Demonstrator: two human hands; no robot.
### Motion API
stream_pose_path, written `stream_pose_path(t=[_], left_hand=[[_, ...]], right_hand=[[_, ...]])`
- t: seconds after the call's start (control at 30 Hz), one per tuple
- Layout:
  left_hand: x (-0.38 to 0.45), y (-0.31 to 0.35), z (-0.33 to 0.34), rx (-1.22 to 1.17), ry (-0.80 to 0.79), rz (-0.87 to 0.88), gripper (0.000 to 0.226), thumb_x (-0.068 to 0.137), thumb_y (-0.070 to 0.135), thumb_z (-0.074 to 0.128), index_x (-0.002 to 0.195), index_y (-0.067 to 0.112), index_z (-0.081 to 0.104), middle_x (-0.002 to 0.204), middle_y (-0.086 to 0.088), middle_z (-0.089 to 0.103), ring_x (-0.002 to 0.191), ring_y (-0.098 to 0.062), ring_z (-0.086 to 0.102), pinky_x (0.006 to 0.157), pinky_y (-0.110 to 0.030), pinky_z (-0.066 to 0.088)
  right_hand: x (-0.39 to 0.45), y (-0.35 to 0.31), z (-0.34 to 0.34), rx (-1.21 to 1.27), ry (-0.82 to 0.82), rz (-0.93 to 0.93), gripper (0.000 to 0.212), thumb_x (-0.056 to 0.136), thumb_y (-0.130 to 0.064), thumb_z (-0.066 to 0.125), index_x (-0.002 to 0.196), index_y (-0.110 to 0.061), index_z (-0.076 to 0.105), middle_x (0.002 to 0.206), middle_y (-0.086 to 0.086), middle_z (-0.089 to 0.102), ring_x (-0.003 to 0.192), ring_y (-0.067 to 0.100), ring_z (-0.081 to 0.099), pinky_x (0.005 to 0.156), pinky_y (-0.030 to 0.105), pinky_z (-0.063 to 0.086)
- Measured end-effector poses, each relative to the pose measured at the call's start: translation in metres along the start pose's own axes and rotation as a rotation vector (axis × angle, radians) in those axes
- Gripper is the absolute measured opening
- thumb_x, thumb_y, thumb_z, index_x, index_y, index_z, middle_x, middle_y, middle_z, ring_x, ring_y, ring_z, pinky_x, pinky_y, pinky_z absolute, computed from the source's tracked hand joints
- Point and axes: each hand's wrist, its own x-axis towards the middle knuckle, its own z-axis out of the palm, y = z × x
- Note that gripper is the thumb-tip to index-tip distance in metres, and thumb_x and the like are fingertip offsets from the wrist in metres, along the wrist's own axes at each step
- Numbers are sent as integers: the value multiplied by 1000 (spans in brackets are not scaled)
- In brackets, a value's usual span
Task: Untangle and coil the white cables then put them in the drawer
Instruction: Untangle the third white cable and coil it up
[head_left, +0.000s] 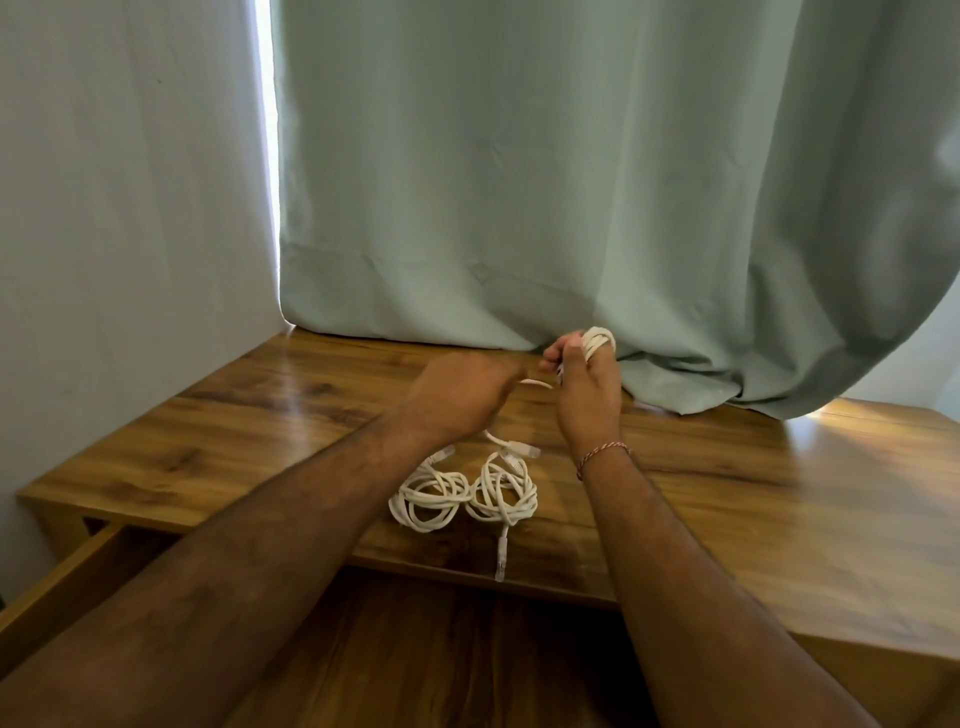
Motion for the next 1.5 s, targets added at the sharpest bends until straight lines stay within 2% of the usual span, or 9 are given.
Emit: stream_pose_path(t=[0.17, 0.27, 0.4, 0.53, 0.7, 0.87, 1.17, 1.43, 1.5], left_hand=[[2, 6, -22, -794, -157, -220, 20, 98, 11, 62, 107, 22, 76, 72, 3, 74, 63, -9, 68, 66, -29, 57], [2, 11, -33, -1263, -184, -432, 21, 95, 1, 55, 93, -1, 76, 74, -19, 73, 64, -29, 68, 66, -36, 59], [-5, 6, -31, -1562, -138, -454, 38, 92, 6, 40, 107, -9, 71, 98, -35, 72, 79, -37, 72, 69, -37, 56], [-6, 10, -19, -1561, -49, -435, 20, 102, 1, 54, 113, -5, 69, 88, -25, 73, 71, -27, 69, 59, -30, 51], [2, 19, -27, -1280, 141, -501, 29, 95, 25, 72, 76, 3, 71, 52, -5, 63, 42, -15, 57, 46, -21, 44], [13, 16, -25, -927, 207, -548, 37, 92, 34, 76, 64, 11, 68, 58, 4, 65, 53, -8, 57, 58, -25, 51], [1, 24, -18, -1156, -48, -764, 30, 90, 24, 66, 62, 18, 59, 55, 2, 54, 53, -12, 48, 54, -25, 39], [-30, 30, -4, -1244, 152, -948, 15, 80, 27, 64, 81, 14, 55, 76, -6, 64, 64, -23, 58, 60, -39, 50], [-35, 33, -6, -1280, 147, -921, 14, 94, 25, 63, 94, 11, 65, 72, -11, 69, 56, -26, 64, 49, -34, 51]], right_hand=[[-6, 16, -16, -623, -251, -281, 18, 105, -22, 46, 88, -20, 54, 87, -3, 60, 80, 18, 56, 72, 35, 46], [-11, 16, -10, -605, -297, -267, 22, 98, -30, 45, 82, -16, 53, 80, 0, 59, 73, 22, 55, 64, 41, 46], [-8, 11, -4, -469, -301, -118, 39, 103, -42, 51, 75, -15, 53, 68, 4, 57, 64, 25, 55, 62, 52, 50], [-7, -4, -4, -364, -372, -17, 43, 104, -42, 51, 74, -15, 64, 62, -3, 65, 59, 13, 59, 60, 42, 52], [-15, -14, 2, -291, -524, 120, 52, 110, -30, 40, 67, -14, 64, 53, -4, 54, 52, 13, 48, 56, 37, 45], [-23, -17, 0, -39, -764, 281, 52, 105, -34, 36, 65, -7, 57, 49, 6, 37, 39, 17, 33, 52, 31, 44], [-36, -8, -6, 222, -862, 324, 41, 99, -23, 58, 60, -11, 50, 42, 3, 36, 31, 15, 39, 53, 32, 49], [-49, 4, 0, 118, -823, 285, 35, 103, -30, 58, 78, -6, 61, 55, 12, 49, 58, 26, 65, 77, 52, 57], [-51, 4, 1, 56, -778, 210, 31, 106, -23, 57, 82, -4, 61, 58, 12, 52, 61, 24, 68, 68, 40, 58]])
